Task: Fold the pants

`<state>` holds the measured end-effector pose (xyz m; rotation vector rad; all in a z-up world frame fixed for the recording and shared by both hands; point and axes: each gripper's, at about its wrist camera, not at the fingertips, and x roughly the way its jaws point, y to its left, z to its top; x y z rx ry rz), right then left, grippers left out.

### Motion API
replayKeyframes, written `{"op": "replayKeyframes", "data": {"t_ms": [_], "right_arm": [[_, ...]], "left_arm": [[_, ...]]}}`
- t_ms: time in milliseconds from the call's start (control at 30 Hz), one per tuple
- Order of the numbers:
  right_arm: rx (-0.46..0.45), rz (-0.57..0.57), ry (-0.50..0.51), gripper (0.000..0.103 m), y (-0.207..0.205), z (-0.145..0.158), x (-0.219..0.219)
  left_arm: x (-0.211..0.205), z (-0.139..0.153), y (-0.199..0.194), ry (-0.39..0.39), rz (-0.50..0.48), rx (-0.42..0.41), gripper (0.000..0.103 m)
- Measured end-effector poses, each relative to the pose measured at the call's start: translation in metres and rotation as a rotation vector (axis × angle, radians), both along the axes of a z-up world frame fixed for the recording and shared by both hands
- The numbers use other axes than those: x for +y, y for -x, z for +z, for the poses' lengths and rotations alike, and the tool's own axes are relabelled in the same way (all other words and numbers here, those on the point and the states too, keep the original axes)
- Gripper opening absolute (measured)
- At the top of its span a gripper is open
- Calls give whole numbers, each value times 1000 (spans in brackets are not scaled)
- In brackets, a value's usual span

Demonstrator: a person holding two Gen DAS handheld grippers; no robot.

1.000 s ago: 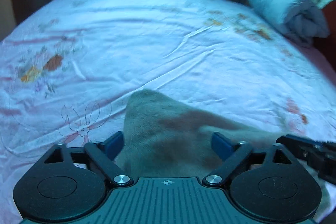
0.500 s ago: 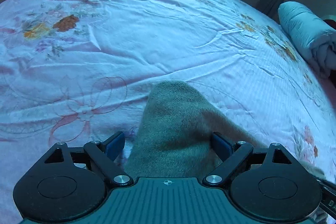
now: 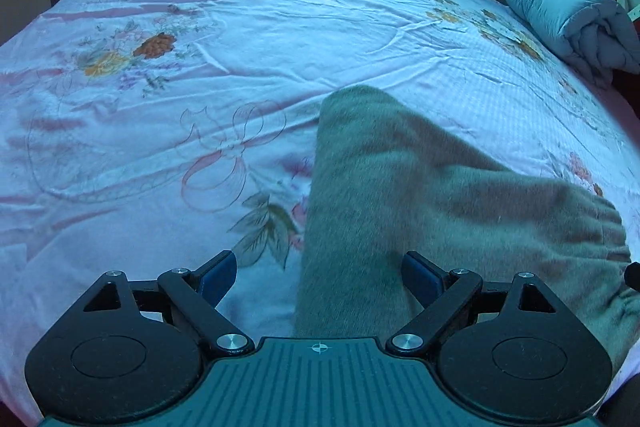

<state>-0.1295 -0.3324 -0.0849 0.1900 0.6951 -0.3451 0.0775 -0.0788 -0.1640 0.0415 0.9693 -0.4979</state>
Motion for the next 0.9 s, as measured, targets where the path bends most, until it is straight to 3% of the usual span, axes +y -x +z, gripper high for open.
{"op": "replayKeyframes", "data": {"t_ms": [67,200,333,500,533,600,733,800,867,900], "right_arm": [[26,-24,-30,77,5,-6,-13],[40,-67,-199,78,10,-25,-38],[39,-92,-376,87,7,-45,-53],[47,-93,-513,90,-2,-65,-63],[41,-87,-531,87,-4,-68,-63],[37,-46,-579,71,-9,-71,-62],[41,-13,-628,66,-16,-77,-63],[13,-18,-706,61,-11,-79,-71],[-1,-4,-734,55,-7,-78,-72],[-1,6,-730,54,-6,-78,-70]], "left_arm": [[3,-3,2,8,5,16,90],[4,-9,5,14,-8,41,94],[3,-18,2,50,-16,87,100],[-6,-23,-3,95,-61,123,100],[-9,-24,-3,104,-78,126,100],[-16,-26,-3,130,-112,139,100],[-21,-27,-3,208,-132,175,100],[-16,-27,-5,244,-106,195,94],[-9,-26,-9,258,-67,207,74],[-7,-26,-10,252,-63,205,70]]}}
